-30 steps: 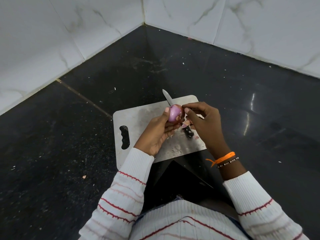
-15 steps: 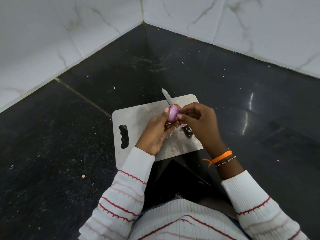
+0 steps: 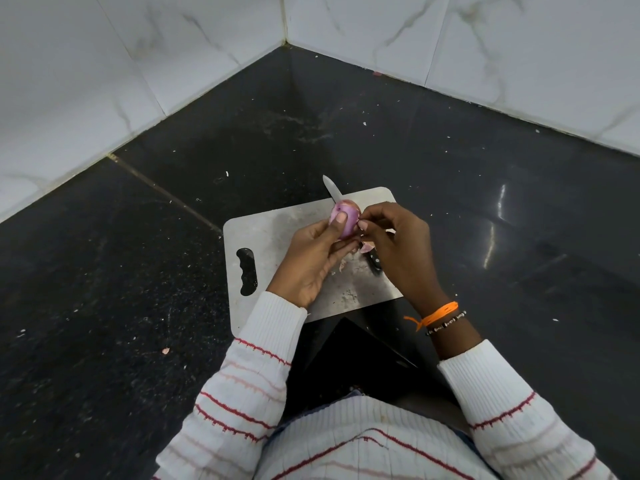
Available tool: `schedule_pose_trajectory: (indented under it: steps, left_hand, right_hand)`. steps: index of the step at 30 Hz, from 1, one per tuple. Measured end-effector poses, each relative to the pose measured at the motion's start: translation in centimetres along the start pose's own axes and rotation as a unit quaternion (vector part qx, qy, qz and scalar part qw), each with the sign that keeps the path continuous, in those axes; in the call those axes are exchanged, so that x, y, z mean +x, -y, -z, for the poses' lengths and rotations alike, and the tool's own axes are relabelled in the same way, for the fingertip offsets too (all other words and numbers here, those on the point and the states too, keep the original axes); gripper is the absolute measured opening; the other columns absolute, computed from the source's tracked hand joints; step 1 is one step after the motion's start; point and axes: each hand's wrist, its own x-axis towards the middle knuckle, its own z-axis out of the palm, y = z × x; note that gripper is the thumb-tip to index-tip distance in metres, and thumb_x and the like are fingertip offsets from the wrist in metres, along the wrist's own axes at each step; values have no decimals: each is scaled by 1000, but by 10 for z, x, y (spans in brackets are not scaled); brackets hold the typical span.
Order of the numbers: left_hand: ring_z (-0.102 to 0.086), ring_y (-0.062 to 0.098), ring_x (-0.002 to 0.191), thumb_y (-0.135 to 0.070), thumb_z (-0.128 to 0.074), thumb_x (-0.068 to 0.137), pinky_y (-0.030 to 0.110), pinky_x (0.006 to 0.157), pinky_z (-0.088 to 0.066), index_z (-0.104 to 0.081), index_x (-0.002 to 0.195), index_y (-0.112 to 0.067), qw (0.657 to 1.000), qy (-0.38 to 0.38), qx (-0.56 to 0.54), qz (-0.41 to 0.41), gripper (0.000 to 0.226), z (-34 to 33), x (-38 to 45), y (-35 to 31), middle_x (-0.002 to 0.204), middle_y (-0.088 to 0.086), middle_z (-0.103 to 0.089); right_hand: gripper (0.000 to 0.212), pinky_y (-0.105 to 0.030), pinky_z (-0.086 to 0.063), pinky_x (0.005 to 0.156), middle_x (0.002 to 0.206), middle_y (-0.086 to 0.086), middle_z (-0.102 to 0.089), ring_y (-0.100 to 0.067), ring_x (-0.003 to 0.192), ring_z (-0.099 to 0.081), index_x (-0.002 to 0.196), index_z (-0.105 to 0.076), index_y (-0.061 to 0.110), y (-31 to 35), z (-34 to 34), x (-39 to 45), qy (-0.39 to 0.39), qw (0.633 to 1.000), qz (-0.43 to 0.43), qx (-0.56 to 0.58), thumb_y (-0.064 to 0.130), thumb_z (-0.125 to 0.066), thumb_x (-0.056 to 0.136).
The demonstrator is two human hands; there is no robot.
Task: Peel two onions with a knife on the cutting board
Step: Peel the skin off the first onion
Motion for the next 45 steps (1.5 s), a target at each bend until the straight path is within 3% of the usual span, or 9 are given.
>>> schedule_pose_trajectory:
  steps: [3,9,13,19,23,28,34,39,45]
  left_hand:
    - [-70,15,89,-23,-49,96,22,85,-54,-64,98,-8,1000,4,11,3,22,0,0,1,97,11,-70]
    - [-69,16,87,-26,-41,99,21,82,-55,-61,98,-2,999,1,-48,9,31,3,1,-7,93,14,-69]
    - [-64,21,105,-13,-52,94,26,90,-53,-55,120,3,1000,0,-13,-24,31,2,-1,-9,114,16,-64]
    - [-59,20,116,-14,-68,84,38,99,-50,-62,111,-21,994,-38,84,-58,29,3,-3,-6,122,5,-63]
    - [-59,15,114,-17,-68,85,29,94,-52,-61,121,-19,986,-46,141,-73,37,1,-5,-5,123,0,-62]
    - [-58,8,102,-20,-70,83,8,71,-51,-57,98,-34,983,-53,156,-85,24,-2,-9,-8,107,-12,-60]
    - [-54,7,105,-17,-72,82,7,69,-48,-57,109,-27,979,-60,171,-96,33,0,-9,-8,118,-7,-58]
    - [-52,-2,89,-13,-74,79,-3,60,-44,-57,104,-29,978,-65,166,-107,34,-1,-8,-8,105,-13,-56]
    - [-53,10,110,-10,-72,80,17,84,-49,-60,116,-21,976,-66,178,-103,39,0,-8,-6,121,-4,-58]
  right_hand:
    - [11,-27,-51,71,81,2,-63,-16,77,-62,86,-67,10,0,1,-1,19,999,32,-37,3,-58,86]
    - [13,-26,-52,72,78,3,-66,-13,77,-65,83,-63,12,-3,7,1,36,999,21,-9,1,-58,86]
    - [14,-22,-53,71,74,9,-64,-4,70,-62,77,-66,15,-6,5,1,-9,999,-22,37,1,-69,79]
    - [24,-18,-52,76,80,9,-66,-4,77,-64,83,-69,17,-6,1,3,-37,999,-30,10,-5,-59,83]
    - [16,-14,-51,79,86,12,-67,-2,83,-66,93,-70,15,-1,0,0,-49,998,-13,32,4,-62,85]
    - [13,-13,-52,76,86,7,-68,-1,81,-67,94,-72,8,3,-1,-3,-56,998,20,25,8,-69,81]
    - [13,-11,-52,72,79,7,-67,0,75,-66,89,-73,6,0,3,-2,-48,998,40,8,13,-67,79]
    - [12,-12,-52,71,78,6,-66,3,73,-63,89,-74,7,-5,3,0,-49,997,59,1,12,-66,80]
    - [9,-7,-49,68,76,3,-65,3,68,-62,85,-73,4,-9,1,-2,-50,997,61,-23,4,-66,80]
